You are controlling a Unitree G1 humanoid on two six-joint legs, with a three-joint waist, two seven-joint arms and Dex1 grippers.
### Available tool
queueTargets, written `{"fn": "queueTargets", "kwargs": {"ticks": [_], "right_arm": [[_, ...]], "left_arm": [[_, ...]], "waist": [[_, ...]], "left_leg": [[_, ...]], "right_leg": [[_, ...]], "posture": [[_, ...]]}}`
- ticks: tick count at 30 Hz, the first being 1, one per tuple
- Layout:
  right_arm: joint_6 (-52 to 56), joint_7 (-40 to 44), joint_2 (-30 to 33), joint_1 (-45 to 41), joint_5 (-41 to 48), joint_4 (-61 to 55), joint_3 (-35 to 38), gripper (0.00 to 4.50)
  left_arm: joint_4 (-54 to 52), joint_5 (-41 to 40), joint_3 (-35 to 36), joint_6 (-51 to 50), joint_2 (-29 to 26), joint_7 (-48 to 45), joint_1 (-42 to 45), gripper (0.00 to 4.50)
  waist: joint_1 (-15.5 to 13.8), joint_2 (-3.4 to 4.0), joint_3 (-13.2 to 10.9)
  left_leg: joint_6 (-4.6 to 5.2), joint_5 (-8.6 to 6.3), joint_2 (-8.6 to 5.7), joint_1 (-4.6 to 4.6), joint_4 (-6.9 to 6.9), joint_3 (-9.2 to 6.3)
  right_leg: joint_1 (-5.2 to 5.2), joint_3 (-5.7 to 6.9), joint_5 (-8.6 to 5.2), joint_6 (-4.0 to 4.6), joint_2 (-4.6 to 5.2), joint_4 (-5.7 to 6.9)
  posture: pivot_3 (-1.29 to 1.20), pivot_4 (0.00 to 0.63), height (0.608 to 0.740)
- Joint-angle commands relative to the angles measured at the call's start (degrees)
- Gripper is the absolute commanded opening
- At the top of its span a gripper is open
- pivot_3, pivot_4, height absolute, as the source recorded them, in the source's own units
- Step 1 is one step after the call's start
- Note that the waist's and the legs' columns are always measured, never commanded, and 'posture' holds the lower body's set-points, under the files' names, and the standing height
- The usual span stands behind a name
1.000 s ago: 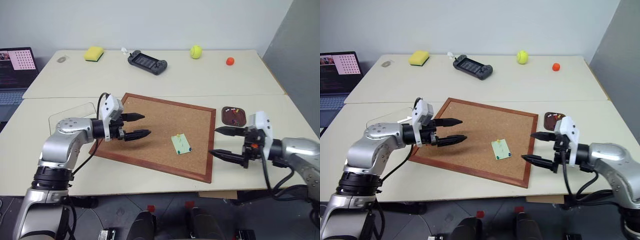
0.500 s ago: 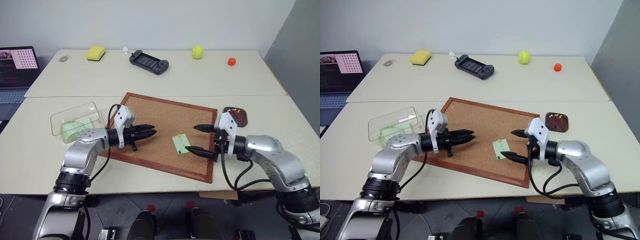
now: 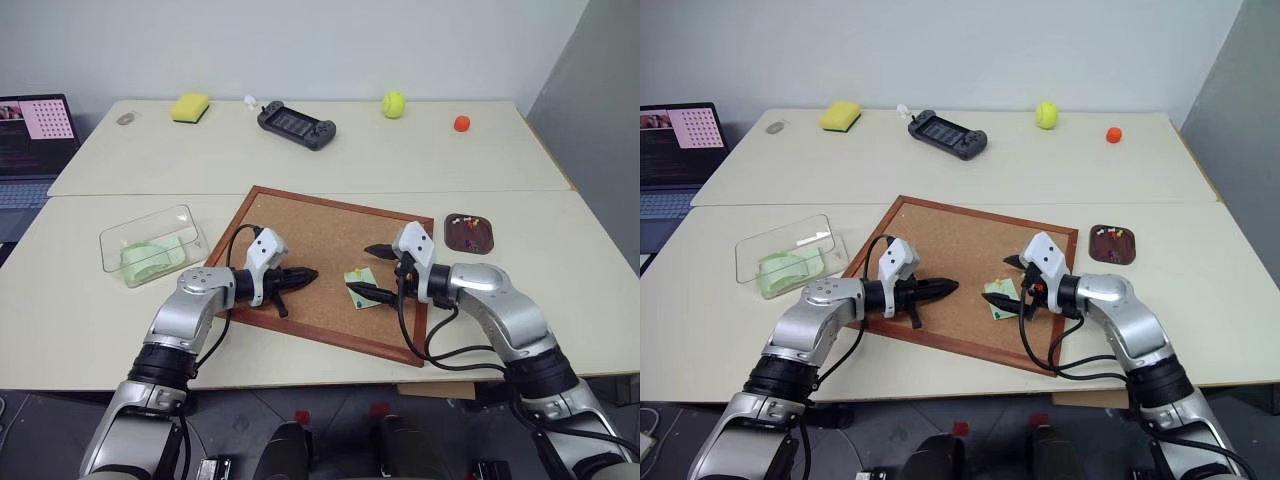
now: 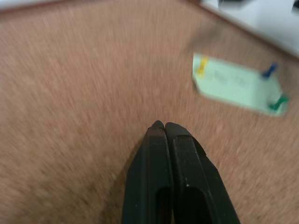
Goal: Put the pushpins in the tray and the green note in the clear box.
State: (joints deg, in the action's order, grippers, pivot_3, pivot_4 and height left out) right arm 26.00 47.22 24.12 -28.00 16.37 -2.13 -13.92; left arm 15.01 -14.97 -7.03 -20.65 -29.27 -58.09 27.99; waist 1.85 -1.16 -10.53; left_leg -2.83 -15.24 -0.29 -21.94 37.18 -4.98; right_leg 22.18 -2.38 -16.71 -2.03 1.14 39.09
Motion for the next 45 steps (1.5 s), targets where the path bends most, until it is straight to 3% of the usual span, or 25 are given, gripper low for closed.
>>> {"fn": "queueTargets", "kwargs": {"ticks": [1,4,7,18,27,35,45], "right_arm": [[-2.32,-0.13,-1.71,-2.91,-2.27,2.96,-0.81,4.5],[-3.07,0.65,-2.4,-3.66,-3.16,4.8,-1.53,4.5],[-4.57,1.36,-2.96,-4.5,-4.56,7.68,-2.4,4.13],[-7.57,2.28,-5.22,-6.63,-6.67,14.01,-2.04,1.69],[-7.32,2.02,-5.66,-6.48,-6.51,13.96,-1.35,0.12],[-6.67,5.79,-5.16,-6.03,-2.62,9.43,0.58,0.06],[-2.89,4.73,-3.92,-5.37,-0.86,3.91,3.3,0.06]], "left_arm": [[1.68,1.48,-1.8,-0.21,0.36,-0.91,-0.65,0.05],[1.27,1.05,-1.71,-0.62,-0.08,-1.61,-0.75,0.05],[0.69,0.79,-1.44,-1.2,-0.51,-2.05,-0.45,0.0],[-2.1,0.18,-1.03,-2.76,-1.27,-2.7,-1.08,0.0],[-4.28,0.13,-1.08,-3.8,-1.25,-2.35,-2.02,0.0],[-2.99,1.58,-1.68,-4.74,-1.1,-0.93,-1.21,0.0],[1.96,5.94,-4.03,-2.49,-1.05,1.57,0.14,0.0]], "waist": [[-0.11,0.03,0.03],[-0.03,0.04,0.04],[0.02,0.04,0.04],[0.06,0.04,0.04],[0.05,0.04,0.04],[0.05,0.04,0.04],[-0.07,0.07,0.09]], "left_leg": [[0.0,0.0,0.0,0.02,0.02,0.0],[0.01,0.0,-0.01,0.02,0.02,0.0],[0.01,0.0,-0.01,0.03,0.01,0.0],[0.01,0.0,0.0,0.02,0.01,0.0],[0.0,0.0,0.01,0.02,0.0,-0.02],[0.01,0.0,0.0,0.01,0.0,-0.01],[0.05,0.03,-0.01,0.11,0.04,-0.08]], "right_leg": [[-0.01,0.0,0.0,0.0,0.01,0.02],[-0.02,-0.03,0.0,0.0,0.03,0.02],[-0.02,-0.01,0.0,0.0,0.02,0.02],[0.01,-0.02,0.0,0.0,0.01,0.02],[0.01,-0.03,0.0,0.0,0.01,0.02],[0.01,-0.01,0.0,0.0,0.01,0.02],[-0.14,0.03,0.02,-0.03,0.05,0.02]], "posture": [[0.0,0.15,0.74],[0.0,0.15,0.74],[0.0,0.15,0.74],[0.0,0.15,0.74],[0.0,0.15,0.74],[0.0,0.15,0.74],[0.0,0.15,0.74]]}}
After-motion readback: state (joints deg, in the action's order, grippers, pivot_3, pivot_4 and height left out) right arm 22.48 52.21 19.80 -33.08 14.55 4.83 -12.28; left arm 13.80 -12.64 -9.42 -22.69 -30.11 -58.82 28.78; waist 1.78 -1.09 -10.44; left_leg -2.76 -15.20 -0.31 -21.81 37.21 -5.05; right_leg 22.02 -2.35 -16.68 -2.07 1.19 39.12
